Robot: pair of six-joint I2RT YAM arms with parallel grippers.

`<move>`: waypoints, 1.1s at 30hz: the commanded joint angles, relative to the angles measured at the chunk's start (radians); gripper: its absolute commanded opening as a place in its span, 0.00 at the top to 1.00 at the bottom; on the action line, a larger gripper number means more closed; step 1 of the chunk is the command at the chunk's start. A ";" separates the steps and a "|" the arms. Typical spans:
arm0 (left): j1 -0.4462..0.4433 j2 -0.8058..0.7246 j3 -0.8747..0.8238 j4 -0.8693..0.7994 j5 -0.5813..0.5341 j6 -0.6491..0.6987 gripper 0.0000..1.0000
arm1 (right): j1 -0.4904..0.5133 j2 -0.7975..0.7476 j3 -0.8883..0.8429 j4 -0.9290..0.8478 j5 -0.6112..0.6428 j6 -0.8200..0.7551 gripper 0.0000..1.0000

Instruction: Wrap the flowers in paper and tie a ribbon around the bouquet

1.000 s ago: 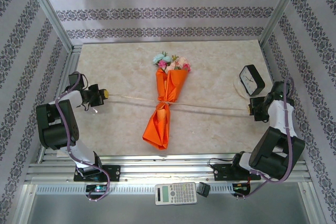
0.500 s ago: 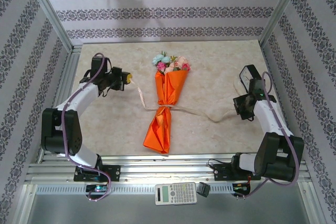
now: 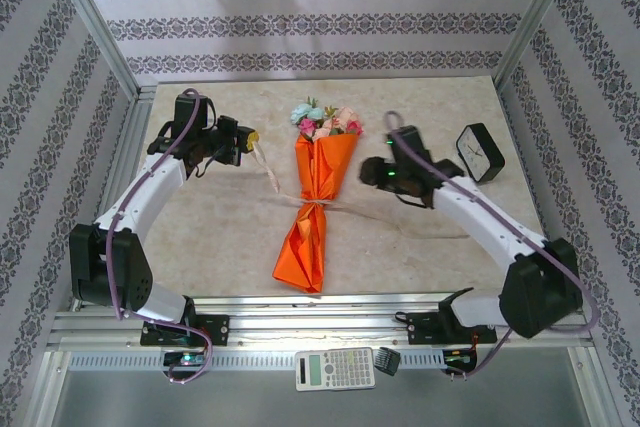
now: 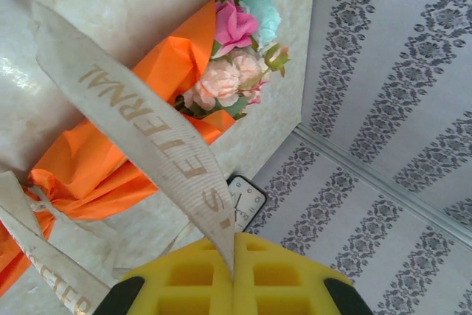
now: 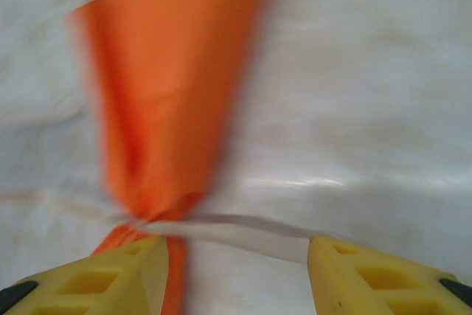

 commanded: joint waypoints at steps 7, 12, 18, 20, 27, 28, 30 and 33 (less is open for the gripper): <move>-0.002 -0.029 0.059 -0.116 -0.020 0.070 1.00 | 0.242 0.395 0.277 0.361 -0.235 -0.496 0.48; 0.005 -0.029 0.071 -0.130 -0.023 0.086 1.00 | 0.276 0.488 0.338 0.349 -0.248 -0.556 0.46; 0.016 -0.023 0.090 -0.147 -0.018 0.099 1.00 | 0.279 0.545 0.359 0.355 -0.272 -0.548 0.50; 0.024 -0.023 0.098 -0.165 -0.018 0.109 1.00 | 0.278 0.574 0.384 0.342 -0.275 -0.544 0.61; 0.069 -0.034 0.114 -0.349 -0.113 0.266 0.97 | 0.278 0.510 0.356 0.342 -0.227 -0.549 1.00; 0.079 -0.036 0.101 -0.390 -0.148 0.303 0.92 | 0.278 0.490 0.345 0.340 -0.235 -0.550 1.00; 0.098 -0.040 0.052 -0.421 -0.196 0.355 0.79 | 0.274 0.467 0.335 0.328 -0.264 -0.548 1.00; 0.110 -0.041 -0.037 -0.398 -0.173 0.345 0.57 | 0.272 0.458 0.335 0.282 -0.304 -0.562 1.00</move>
